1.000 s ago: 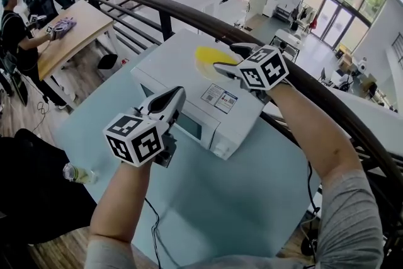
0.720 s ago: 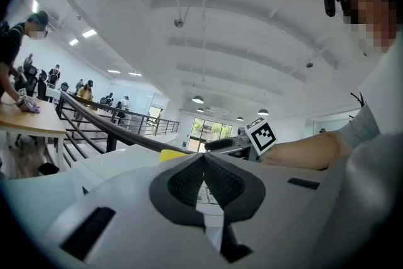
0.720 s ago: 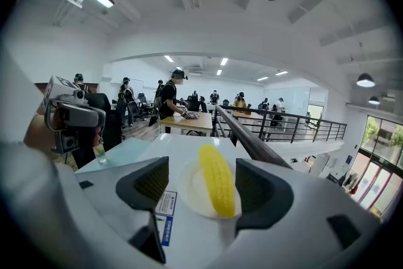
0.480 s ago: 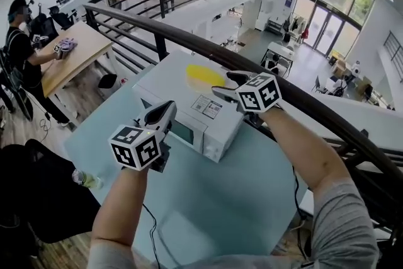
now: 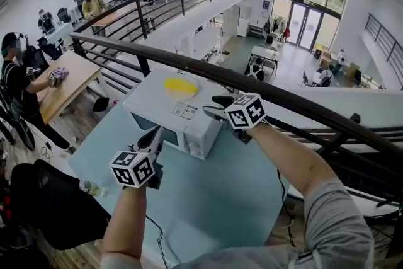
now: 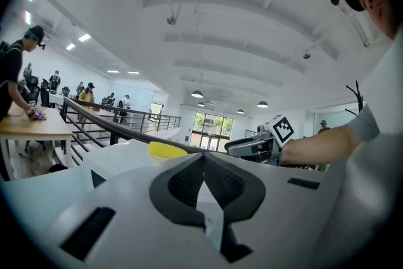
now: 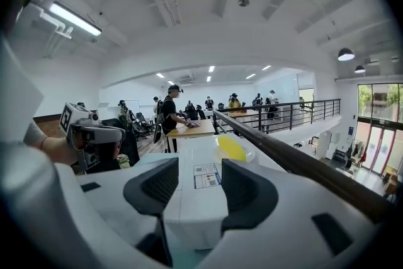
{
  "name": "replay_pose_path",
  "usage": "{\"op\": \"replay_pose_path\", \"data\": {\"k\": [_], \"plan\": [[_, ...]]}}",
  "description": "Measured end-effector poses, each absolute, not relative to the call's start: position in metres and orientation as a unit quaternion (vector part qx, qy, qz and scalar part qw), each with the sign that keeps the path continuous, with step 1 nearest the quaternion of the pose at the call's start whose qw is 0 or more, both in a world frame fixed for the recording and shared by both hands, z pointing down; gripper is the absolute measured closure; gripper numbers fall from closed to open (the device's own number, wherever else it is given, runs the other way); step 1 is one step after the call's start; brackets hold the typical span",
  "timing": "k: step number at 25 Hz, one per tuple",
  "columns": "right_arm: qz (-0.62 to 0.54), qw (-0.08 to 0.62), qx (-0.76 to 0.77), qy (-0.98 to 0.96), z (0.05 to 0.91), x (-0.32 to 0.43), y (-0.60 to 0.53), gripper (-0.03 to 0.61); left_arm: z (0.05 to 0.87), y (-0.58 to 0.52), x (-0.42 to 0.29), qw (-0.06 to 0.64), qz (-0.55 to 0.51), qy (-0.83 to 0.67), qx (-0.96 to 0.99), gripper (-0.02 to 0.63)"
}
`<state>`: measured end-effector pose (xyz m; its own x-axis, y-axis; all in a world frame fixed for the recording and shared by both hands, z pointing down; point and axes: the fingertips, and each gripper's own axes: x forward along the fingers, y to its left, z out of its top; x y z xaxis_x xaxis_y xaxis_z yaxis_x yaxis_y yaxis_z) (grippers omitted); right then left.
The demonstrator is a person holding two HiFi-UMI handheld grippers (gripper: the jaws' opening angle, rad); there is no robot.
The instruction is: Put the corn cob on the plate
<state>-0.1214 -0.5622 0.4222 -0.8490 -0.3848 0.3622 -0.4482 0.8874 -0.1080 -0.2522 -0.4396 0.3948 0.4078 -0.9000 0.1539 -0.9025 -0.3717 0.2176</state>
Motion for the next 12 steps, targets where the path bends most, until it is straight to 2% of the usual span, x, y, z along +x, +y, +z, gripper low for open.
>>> {"op": "replay_pose_path", "data": {"k": [12], "plan": [[0.102,0.132,0.241,-0.956,0.418,-0.061,-0.45,0.466,0.389,-0.334,-0.222,0.137,0.005,-0.546,0.826,0.606]]}}
